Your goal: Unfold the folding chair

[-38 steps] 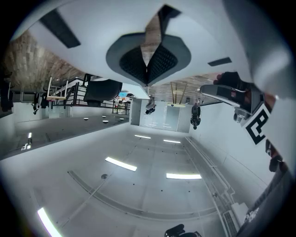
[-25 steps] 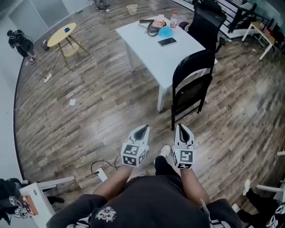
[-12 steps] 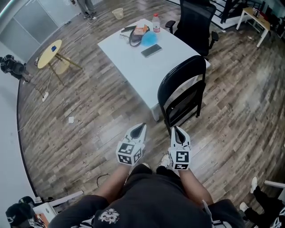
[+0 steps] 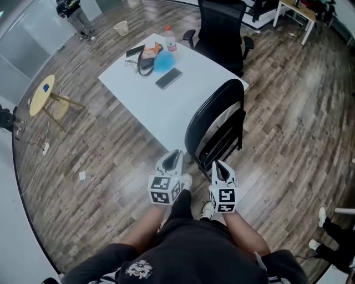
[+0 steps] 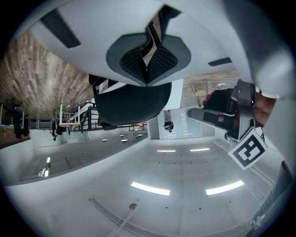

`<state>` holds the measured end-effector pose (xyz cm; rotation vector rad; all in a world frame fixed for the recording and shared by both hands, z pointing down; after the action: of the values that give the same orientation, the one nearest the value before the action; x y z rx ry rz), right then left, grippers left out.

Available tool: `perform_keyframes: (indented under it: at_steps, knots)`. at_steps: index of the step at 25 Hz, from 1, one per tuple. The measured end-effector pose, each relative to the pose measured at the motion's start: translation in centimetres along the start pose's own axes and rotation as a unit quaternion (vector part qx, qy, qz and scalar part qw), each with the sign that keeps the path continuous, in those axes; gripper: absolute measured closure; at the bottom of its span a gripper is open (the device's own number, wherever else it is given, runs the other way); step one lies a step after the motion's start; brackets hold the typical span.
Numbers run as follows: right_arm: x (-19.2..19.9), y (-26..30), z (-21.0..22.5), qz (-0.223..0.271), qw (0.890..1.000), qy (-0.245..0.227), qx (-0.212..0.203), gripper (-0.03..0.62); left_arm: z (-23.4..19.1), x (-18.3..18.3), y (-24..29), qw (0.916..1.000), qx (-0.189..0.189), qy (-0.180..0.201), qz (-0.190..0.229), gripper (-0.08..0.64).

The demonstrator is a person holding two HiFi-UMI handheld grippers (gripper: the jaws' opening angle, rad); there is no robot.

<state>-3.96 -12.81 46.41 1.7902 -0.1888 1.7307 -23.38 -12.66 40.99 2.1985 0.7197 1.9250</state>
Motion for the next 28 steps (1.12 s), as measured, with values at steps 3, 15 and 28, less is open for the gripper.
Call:
perform_keyframes:
  at_steps: [3,15,28]
  knots:
    - [-0.3,3.0,0.8,-0.013,0.999,0.019,0.031,0.577,-1.4,-1.9,3.4,0.9994,0.029,0.013,-0.011,0.49]
    - [3.2,14.6,5.0,-0.157,0.963,0.156,0.152,0.33,-1.8,-7.0,14.4,0.9759,0.181,0.064,-0.103,0.31]
    - [7.5,23.0,8.6,-0.273,0.912,0.189,0.24,0.308,-1.9,-7.3,21.3,0.9425,0.241,0.095,-0.211,0.316]
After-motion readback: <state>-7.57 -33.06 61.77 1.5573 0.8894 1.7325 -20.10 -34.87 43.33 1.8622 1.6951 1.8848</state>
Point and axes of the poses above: the fingertips, and each gripper's own axes: y forward along the fingers, z to its right, x out of its underside, the point moved 8 cm from there along -y, backward along the fingers, and after that the axes turned 1 degree about -z, right-handed, at the moved point
